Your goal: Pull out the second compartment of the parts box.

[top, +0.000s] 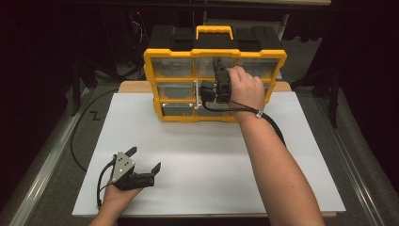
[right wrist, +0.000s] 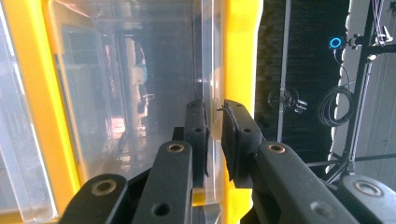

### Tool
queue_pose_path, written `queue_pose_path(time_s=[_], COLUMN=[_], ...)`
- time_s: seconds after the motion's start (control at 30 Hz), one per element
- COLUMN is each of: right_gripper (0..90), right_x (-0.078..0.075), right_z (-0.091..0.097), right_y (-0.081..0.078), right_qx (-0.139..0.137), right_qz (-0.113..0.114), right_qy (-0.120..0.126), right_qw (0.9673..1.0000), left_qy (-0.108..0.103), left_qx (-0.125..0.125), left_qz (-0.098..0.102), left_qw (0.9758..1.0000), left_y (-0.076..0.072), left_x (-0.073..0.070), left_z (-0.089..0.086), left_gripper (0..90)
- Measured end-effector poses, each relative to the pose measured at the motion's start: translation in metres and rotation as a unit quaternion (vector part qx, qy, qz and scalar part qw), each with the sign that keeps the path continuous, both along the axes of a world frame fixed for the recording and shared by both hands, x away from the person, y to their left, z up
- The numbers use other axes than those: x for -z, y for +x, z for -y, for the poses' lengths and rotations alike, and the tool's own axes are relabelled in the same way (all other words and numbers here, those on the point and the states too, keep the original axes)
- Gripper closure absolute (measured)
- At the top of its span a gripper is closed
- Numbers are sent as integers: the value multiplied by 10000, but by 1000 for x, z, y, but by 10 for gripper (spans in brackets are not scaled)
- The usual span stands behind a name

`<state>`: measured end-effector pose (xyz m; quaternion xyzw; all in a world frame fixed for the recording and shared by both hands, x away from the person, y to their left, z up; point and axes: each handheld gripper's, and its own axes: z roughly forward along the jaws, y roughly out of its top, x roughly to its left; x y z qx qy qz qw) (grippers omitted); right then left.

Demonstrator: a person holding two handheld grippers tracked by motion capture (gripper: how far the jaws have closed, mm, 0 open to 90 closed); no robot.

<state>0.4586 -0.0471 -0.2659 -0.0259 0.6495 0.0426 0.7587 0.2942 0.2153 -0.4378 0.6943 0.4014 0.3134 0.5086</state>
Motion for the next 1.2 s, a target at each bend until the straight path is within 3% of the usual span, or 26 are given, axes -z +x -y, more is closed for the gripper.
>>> queue_pose_path(time_s=[0.77, 1.07, 1.2], right_gripper=[819, 811, 754], right_x=[2, 1, 1], right_z=[6, 6, 5], right_y=[-42, -50, -52], right_qx=[-141, -169, -275], right_qz=[4, -72, -104], right_qy=[-79, -84, -93], right_qw=[9999, 9998, 9995], left_qy=[37, 28, 37], left_qx=[11, 11, 15], left_qz=[26, 30, 45], left_qw=[10000, 10000, 10000], left_y=[-2, -1, -2], left_x=[-1, -1, -1], left_z=[1, 2, 1], left_gripper=[5, 5, 5])
